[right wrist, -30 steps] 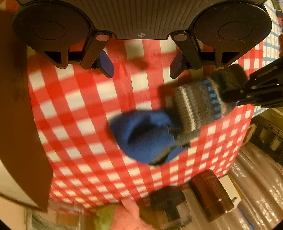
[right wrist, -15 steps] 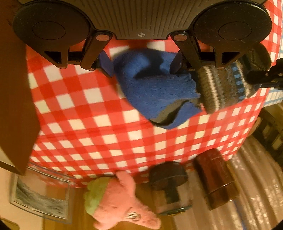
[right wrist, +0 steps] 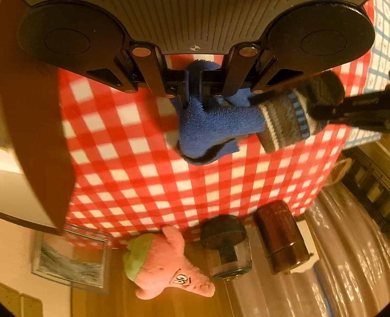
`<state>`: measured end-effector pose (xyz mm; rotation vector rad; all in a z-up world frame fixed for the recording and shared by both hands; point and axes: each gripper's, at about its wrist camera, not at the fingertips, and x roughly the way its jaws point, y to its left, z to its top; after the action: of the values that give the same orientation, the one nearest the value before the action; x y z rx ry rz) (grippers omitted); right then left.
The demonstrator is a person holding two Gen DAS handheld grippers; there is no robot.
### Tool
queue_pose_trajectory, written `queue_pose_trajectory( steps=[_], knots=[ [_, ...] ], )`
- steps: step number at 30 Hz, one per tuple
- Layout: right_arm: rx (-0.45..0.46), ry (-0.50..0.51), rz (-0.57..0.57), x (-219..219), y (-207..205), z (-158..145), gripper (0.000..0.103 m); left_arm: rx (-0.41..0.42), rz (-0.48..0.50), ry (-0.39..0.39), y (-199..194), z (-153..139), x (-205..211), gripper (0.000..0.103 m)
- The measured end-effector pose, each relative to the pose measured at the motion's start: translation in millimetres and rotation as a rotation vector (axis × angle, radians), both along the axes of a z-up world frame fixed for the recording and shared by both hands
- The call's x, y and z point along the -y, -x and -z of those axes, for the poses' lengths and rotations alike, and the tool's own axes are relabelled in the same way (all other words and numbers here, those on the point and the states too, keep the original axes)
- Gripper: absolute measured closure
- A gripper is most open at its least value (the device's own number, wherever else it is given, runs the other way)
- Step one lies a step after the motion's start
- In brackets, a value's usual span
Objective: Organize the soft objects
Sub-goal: 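Grasp the blue fleece sock with the right gripper beside the left gripper, then lift and carry the striped sock and blue sock over the brown box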
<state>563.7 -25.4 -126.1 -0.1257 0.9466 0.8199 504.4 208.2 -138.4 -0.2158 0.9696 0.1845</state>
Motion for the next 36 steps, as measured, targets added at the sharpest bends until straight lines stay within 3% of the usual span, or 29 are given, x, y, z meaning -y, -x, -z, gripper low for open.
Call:
queue_pose_trajectory(
  steps=[6, 11, 13, 15, 17, 19, 22, 26, 28, 34, 36],
  knots=[
    [-0.052, 0.095, -0.025, 23, 37, -4, 0.095, -0.041, 0.014, 0.008, 17, 0, 17, 0.094],
    [-0.121, 0.101, -0.058, 29, 58, 6, 0.092, -0.062, 0.013, 0.002, 21, 7, 16, 0.089],
    [-0.116, 0.121, -0.054, 27, 59, 10, 0.078, -0.05, 0.024, 0.013, 22, 8, 15, 0.079],
    [-0.096, 0.106, -0.031, 30, 58, 9, 0.045, -0.042, 0.04, 0.023, 21, 8, 15, 0.069],
    [-0.067, 0.081, -0.011, 31, 57, 7, 0.027, -0.04, 0.052, 0.019, 19, 11, 16, 0.065],
    [-0.047, 0.075, -0.011, 28, 54, 8, 0.026, -0.055, 0.057, 0.02, 16, 16, 17, 0.064],
    [-0.037, 0.083, 0.0, 20, 46, 13, 0.026, -0.074, 0.081, 0.007, 13, 26, 19, 0.051],
    [-0.052, 0.085, 0.006, 12, 37, 29, 0.026, -0.115, 0.085, -0.074, 9, 41, 17, 0.049],
    [-0.071, 0.081, 0.004, 8, 34, 37, 0.026, -0.122, 0.081, -0.063, 8, 46, 10, 0.047],
    [-0.082, 0.072, -0.017, 1, 41, 48, 0.026, -0.122, 0.095, -0.019, 8, 54, 6, 0.048],
    [-0.078, 0.054, -0.029, 1, 43, 48, 0.034, -0.115, 0.105, -0.01, 8, 54, 8, 0.058]
  ],
)
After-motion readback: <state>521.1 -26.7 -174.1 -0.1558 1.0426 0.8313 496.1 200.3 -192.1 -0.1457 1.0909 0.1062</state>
